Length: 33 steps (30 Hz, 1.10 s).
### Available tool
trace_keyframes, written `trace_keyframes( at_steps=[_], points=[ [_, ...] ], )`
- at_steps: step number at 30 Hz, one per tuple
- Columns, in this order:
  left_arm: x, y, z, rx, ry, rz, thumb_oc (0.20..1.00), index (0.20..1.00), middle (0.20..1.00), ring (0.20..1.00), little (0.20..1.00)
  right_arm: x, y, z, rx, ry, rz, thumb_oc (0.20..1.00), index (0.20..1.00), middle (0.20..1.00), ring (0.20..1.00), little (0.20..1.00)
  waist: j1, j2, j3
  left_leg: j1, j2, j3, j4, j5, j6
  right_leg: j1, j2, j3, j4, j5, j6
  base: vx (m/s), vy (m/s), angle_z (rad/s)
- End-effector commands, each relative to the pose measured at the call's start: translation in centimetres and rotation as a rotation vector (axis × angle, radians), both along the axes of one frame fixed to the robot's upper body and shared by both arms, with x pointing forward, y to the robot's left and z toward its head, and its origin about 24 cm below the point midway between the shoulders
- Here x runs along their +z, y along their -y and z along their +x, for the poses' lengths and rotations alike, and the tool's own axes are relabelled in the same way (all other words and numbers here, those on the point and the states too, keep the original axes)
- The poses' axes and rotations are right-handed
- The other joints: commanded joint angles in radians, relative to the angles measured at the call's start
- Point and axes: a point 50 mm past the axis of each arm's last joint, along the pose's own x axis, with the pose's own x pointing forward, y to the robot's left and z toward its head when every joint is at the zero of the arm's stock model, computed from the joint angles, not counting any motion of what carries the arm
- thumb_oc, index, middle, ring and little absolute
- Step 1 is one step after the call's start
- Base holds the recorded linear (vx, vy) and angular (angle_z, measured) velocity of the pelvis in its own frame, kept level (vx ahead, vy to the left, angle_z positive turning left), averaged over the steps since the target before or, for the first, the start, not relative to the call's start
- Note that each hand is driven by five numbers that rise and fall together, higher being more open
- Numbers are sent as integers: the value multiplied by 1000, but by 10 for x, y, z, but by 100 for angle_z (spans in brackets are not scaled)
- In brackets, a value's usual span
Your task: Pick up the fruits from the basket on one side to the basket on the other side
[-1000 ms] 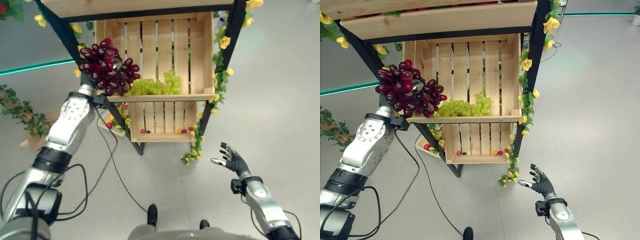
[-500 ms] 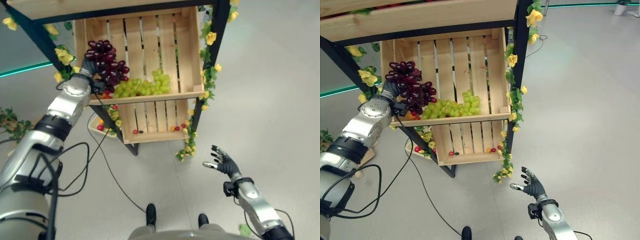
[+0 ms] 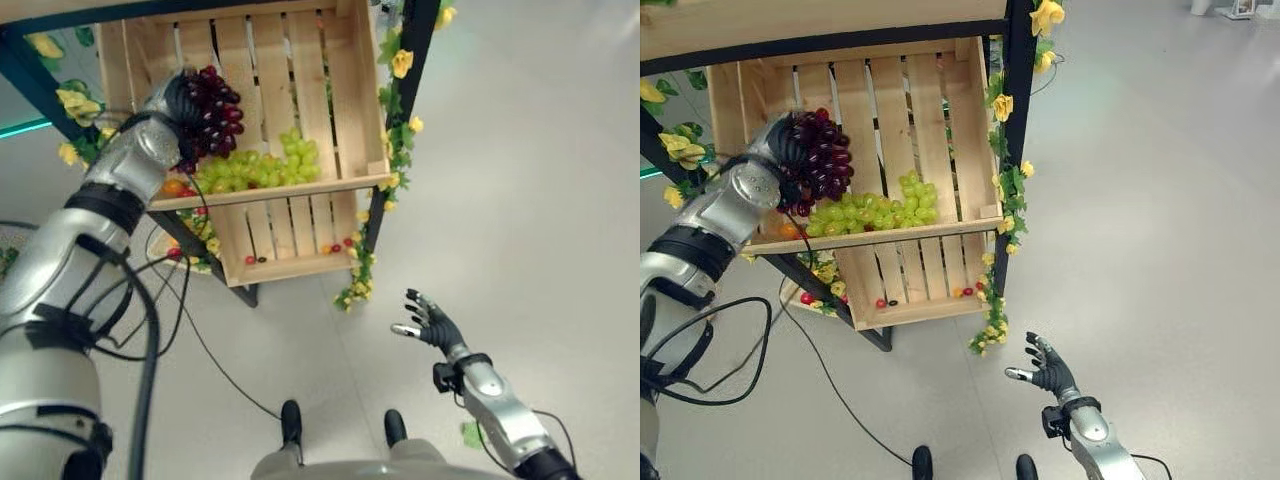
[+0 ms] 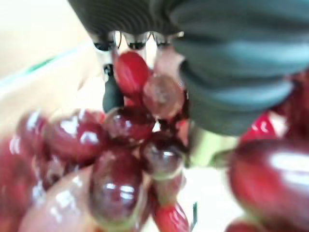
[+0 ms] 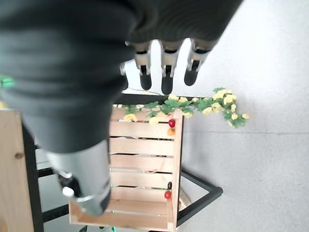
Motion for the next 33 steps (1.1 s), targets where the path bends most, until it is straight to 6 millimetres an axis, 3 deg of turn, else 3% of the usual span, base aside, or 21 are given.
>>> trace_keyframes(
  at_steps=[1, 9, 12, 14, 15, 16, 17, 19, 21, 23, 25, 26, 27, 28, 30, 32, 33],
  points=[
    [90, 18, -21, 27, 327, 201, 1000, 1000, 1000, 1000, 1000, 34, 8, 19, -8, 184, 27, 1000, 1000, 1000, 1000, 1000, 26, -20, 10, 28, 25, 23, 55, -144, -5, 66, -81, -48, 42, -142, 97, 0, 0, 0],
    [83, 16, -28, -24, 362, 198, 1000, 1000, 1000, 1000, 1000, 36, 11, 17, -1, 190, 21, 1000, 1000, 1000, 1000, 1000, 41, -30, 13, 24, 23, 18, 54, -139, -6, 72, -79, -59, 36, -143, 93, -26, -4, 0],
    [74, 6, -31, -68, 361, 78, 1000, 1000, 1000, 1000, 1000, 34, 12, 16, -2, 180, 16, 1000, 1000, 1000, 1000, 1000, 47, -32, 13, 22, 26, 17, 54, -134, -10, 72, -77, -65, 37, -145, 88, -26, -12, 1],
    [62, -8, -36, -151, 379, -201, 1000, 1000, 1000, 1000, 1000, 31, 13, 14, -12, 162, 18, 1000, 1000, 1000, 1000, 1000, 58, -37, 13, 20, 29, 12, 56, -131, -13, 77, -74, -68, 36, -148, 83, 0, 0, 0],
    [61, -9, -36, -150, 378, -205, 1000, 1000, 1000, 1000, 1000, 31, 13, 14, -11, 161, 15, 1000, 1000, 1000, 1000, 1000, 56, -34, 12, 21, 29, 12, 57, -131, -13, 77, -74, -68, 36, -148, 83, -38, -37, 1],
    [45, -17, -37, -227, 352, -431, 1000, 1000, 1000, 1000, 1000, 27, 13, 13, -25, 143, 13, 1000, 1000, 1000, 1000, 1000, 65, -39, 12, 22, 31, 10, 58, -129, -16, 82, -71, -70, 33, -150, 80, 0, 0, 0],
    [44, -19, -38, -225, 350, -435, 1000, 1000, 1000, 1000, 1000, 27, 14, 12, -23, 141, 9, 1000, 1000, 1000, 1000, 1000, 63, -35, 11, 23, 32, 11, 58, -130, -16, 82, -71, -69, 33, -150, 79, -35, -39, 1],
    [16, -24, -42, -355, 332, -749, 1000, 1000, 1000, 1000, 1000, 22, 16, 11, -38, 120, 5, 1000, 1000, 1000, 1000, 1000, 71, -33, 7, 24, 39, 4, 58, -126, -21, 90, -64, -70, 31, -156, 72, -28, -46, 3],
    [5, -20, -48, -388, 343, -755, 1000, 1000, 1000, 1000, 1000, 20, 17, 9, -51, 111, 1, 1000, 1000, 1000, 1000, 1000, 78, -34, 6, 23, 42, 0, 62, -125, -24, 95, -60, -71, 28, -158, 66, -23, -42, -2],
    [-20, -19, -59, -470, 335, -935, 1000, 1000, 1000, 1000, 1000, 18, 21, 6, -73, 100, -6, 1000, 1000, 1000, 1000, 1000, 84, -34, 4, 24, 48, -4, 67, -123, -27, 103, -52, -71, 25, -164, 56, -21, -51, 2],
    [-32, -19, -65, -486, 313, -948, 1000, 1000, 1000, 1000, 1000, 18, 24, 5, -84, 101, -6, 1000, 1000, 1000, 1000, 1000, 87, -35, 3, 24, 50, -7, 69, -123, -29, 106, -49, -71, 24, -167, 53, -25, -46, 2],
    [-55, -15, -74, -521, 287, -1049, 1000, 1000, 1000, 1000, 1000, 19, 27, 4, -104, 104, -5, 1000, 1000, 1000, 1000, 1000, 96, -38, 4, 24, 56, -13, 75, -122, -33, 113, -42, -72, 22, -174, 45, -20, -40, 2],
    [-56, -16, -75, -518, 286, -1051, 1000, 1000, 1000, 1000, 1000, 18, 27, 4, -102, 102, -7, 1000, 1000, 1000, 1000, 1000, 94, -36, 2, 24, 56, -13, 75, -122, -33, 114, -42, -72, 22, -174, 45, -29, -73, 6],
    [-78, -11, -85, -549, 254, -1140, 1000, 1000, 1000, 1000, 1000, 20, 31, 3, -121, 107, -10, 1000, 1000, 1000, 1000, 1000, 102, -39, 2, 24, 61, -19, 80, -121, -35, 122, -34, -71, 20, -179, 37, -18, -57, 7],
    [-87, -6, -92, -564, 243, -1155, 1000, 1000, 1000, 1000, 1000, 19, 32, 2, -124, 104, -15, 1000, 1000, 1000, 1000, 1000, 103, -36, 1, 25, 65, -22, 84, -122, -37, 126, -29, -72, 20, -183, 32, -20, -59, 7],
    [-116, 6, -110, -603, 191, -1276, 1000, 1000, 1000, 1000, 1000, 21, 38, 0, -142, 110, -22, 1000, 1000, 1000, 1000, 1000, 112, -38, 3, 24, 73, -30, 93, -118, -43, 138, -14, -72, 17, -193, 17, -25, -60, 12],
    [-117, 6, -111, -602, 190, -1278, 1000, 1000, 1000, 1000, 1000, 21, 38, 0, -142, 109, -24, 1000, 1000, 1000, 1000, 1000, 111, -36, 2, 24, 74, -30, 94, -119, -43, 139, -13, -72, 17, -193, 17, -45, -68, 9]
  ],
)
